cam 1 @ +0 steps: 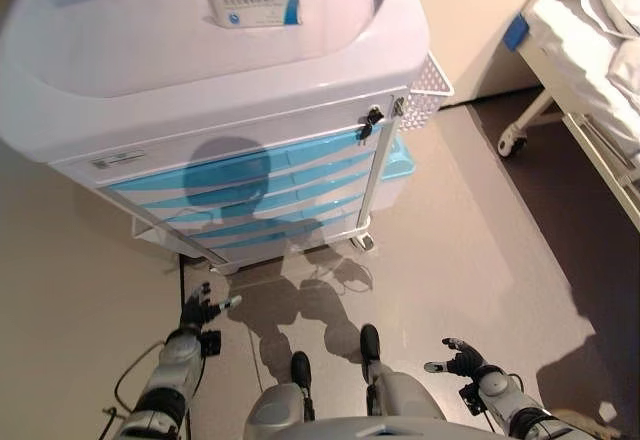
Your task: Open the drawer and pick up the medicine
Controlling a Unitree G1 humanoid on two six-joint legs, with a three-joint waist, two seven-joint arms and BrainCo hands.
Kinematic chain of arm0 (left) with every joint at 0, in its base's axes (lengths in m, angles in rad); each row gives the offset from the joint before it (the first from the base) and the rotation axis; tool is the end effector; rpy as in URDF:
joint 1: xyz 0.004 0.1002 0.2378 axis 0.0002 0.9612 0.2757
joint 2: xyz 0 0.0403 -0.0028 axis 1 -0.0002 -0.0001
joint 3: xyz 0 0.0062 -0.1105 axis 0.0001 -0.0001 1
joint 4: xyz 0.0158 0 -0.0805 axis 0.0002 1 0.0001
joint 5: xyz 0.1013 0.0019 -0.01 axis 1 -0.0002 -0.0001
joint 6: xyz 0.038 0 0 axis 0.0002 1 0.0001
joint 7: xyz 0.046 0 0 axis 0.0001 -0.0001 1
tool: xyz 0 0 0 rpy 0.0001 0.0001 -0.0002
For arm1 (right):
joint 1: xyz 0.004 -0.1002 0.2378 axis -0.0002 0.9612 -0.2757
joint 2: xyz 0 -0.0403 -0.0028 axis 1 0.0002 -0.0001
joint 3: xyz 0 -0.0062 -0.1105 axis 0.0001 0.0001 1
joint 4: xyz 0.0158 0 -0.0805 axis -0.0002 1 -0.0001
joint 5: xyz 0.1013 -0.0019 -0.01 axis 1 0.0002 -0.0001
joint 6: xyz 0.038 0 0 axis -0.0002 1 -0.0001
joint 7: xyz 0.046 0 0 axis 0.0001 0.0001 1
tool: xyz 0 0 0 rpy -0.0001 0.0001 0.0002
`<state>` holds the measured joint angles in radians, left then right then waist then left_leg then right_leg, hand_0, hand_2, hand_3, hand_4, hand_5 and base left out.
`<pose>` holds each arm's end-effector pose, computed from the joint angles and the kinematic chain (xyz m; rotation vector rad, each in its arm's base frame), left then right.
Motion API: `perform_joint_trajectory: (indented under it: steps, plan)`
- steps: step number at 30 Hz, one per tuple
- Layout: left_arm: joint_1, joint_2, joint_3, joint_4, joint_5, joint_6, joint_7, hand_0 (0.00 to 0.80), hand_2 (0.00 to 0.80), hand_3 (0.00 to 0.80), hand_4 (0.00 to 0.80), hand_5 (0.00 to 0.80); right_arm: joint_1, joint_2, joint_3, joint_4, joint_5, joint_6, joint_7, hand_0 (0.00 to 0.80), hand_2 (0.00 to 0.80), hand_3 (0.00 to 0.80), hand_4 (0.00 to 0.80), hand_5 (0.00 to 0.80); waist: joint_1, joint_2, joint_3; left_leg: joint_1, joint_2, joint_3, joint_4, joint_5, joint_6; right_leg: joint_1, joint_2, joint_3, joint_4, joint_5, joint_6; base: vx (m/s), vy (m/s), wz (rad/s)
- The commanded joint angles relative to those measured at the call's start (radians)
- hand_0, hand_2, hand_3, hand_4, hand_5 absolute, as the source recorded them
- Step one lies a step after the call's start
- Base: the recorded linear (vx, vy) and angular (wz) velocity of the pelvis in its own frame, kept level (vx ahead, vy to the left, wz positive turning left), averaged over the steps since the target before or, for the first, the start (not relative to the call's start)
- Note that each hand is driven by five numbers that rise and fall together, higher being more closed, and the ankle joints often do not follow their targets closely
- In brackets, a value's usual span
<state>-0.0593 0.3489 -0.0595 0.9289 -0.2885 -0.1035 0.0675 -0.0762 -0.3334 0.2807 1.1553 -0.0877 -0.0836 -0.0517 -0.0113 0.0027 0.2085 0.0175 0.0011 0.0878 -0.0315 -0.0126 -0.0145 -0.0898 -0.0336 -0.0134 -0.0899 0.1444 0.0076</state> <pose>0.1471 0.2575 -0.0785 0.1198 0.7362 0.2828 0.1145 -0.2423 -0.1060 -0.5625 1.0111 0.0812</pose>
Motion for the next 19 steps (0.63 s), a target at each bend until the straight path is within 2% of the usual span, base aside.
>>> perform_joint_trajectory:
  steps: [1, 6, 7, 9, 13, 19]
  plan:
    - [-0.046, 0.009, 0.002, 0.060, 0.020, -0.037, -0.023, 0.000, 0.000, 0.000, 0.000, 0.000, 0.025, -0.003, -0.030, 0.045, 0.025, -0.011, -0.012, 0.000, 0.000, 0.000, 0.000, 0.000, 0.020, -0.021, -0.071, -0.086, -0.042, -0.089, 0.015, 0.036, 0.026, -0.013, -0.017, -0.061, 0.120, -0.097, 0.052, 0.064, -0.056, 0.45]
    - [-0.035, -0.043, -0.018, 0.138, 0.011, -0.025, -0.044, 0.000, 0.000, 0.000, 0.000, 0.000, 0.042, 0.016, -0.069, 0.085, 0.063, -0.004, -0.029, 0.000, 0.000, 0.000, 0.000, 0.000, 0.019, -0.011, -0.112, -0.073, -0.039, -0.182, -0.047, 0.090, 0.009, 0.029, -0.025, -0.172, 0.107, -0.117, 0.049, 0.000, -0.044, 0.73]
    - [-0.031, -0.054, -0.025, 0.159, 0.025, -0.022, -0.044, 0.000, 0.000, 0.000, 0.000, 0.000, 0.042, 0.018, -0.073, 0.088, 0.072, -0.002, -0.029, 0.000, 0.000, 0.000, 0.000, 0.000, 0.016, -0.011, -0.119, -0.069, -0.041, -0.188, -0.048, 0.087, 0.009, 0.035, -0.025, -0.179, 0.103, -0.117, 0.050, 0.019, -0.025, 0.70]
    - [-0.014, -0.070, -0.025, 0.200, 0.045, -0.017, -0.051, 0.000, 0.000, 0.000, 0.000, 0.000, 0.046, 0.027, -0.082, 0.100, 0.084, -0.002, -0.026, 0.000, 0.000, 0.000, 0.000, 0.000, 0.017, -0.015, -0.136, -0.055, -0.040, -0.184, -0.045, 0.079, 0.011, 0.055, -0.023, -0.183, 0.094, -0.114, 0.052, 0.054, -0.020, 0.39]
    - [0.006, -0.095, -0.067, 0.306, 0.201, -0.006, -0.039, 0.000, 0.000, 0.000, 0.000, 0.000, 0.047, 0.051, -0.084, 0.127, 0.118, -0.003, -0.008, 0.000, 0.000, 0.000, 0.000, 0.000, 0.025, -0.024, -0.168, -0.027, -0.035, -0.173, -0.048, 0.070, 0.010, 0.089, -0.020, -0.175, 0.074, -0.115, 0.053, 0.046, -0.008, 0.00]
    - [0.037, -0.131, -0.076, 0.353, 0.230, 0.001, -0.041, 0.000, 0.000, 0.000, 0.000, 0.000, 0.051, 0.084, -0.083, 0.156, 0.154, -0.002, 0.010, 0.000, 0.000, 0.000, 0.000, 0.000, 0.037, -0.043, -0.201, -0.005, -0.034, -0.161, -0.050, 0.060, 0.011, 0.111, -0.013, -0.159, 0.056, -0.113, 0.053, 0.020, -0.005, -0.03]
